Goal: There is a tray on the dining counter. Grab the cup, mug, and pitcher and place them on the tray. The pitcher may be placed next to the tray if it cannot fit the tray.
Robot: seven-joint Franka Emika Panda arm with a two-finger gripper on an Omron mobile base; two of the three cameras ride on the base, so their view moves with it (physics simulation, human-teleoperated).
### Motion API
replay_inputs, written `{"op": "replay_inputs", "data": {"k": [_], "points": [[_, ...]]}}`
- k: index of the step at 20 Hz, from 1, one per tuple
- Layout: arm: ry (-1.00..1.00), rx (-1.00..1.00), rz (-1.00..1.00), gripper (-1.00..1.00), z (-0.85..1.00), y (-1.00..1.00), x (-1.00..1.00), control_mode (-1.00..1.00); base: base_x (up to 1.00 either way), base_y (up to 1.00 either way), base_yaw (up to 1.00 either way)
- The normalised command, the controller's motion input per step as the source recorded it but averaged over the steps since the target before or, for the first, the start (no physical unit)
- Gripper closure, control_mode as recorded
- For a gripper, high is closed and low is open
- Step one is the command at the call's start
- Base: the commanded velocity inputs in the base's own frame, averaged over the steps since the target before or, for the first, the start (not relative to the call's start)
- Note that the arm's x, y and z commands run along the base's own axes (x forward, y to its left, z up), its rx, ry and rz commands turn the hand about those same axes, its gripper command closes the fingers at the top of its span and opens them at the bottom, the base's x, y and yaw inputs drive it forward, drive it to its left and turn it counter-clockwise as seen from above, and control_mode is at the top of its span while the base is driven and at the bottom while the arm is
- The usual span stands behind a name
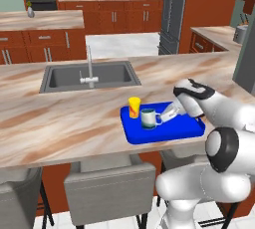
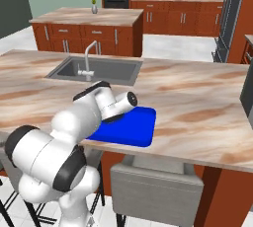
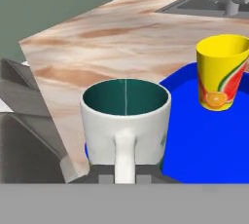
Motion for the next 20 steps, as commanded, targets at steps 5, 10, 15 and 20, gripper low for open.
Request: {"op": "replay_inputs", "data": {"k": [5,10,15,20], "points": [[0.0,0.03,0.01,1.0,-0.21,0.06,0.44,-1.0,0.0,0.0,0.0],[0.0,0.01,0.02,1.0,-0.19,0.0,0.15,-1.0,0.0,0.0,0.0],[0.0,0.0,0.02,1.0,-0.26,0.0,0.04,-1.0,0.0,0.0,0.0],[0.0,0.0,0.01,1.0,-0.19,0.0,0.07,-1.0,0.0,0.0,0.0]]}}
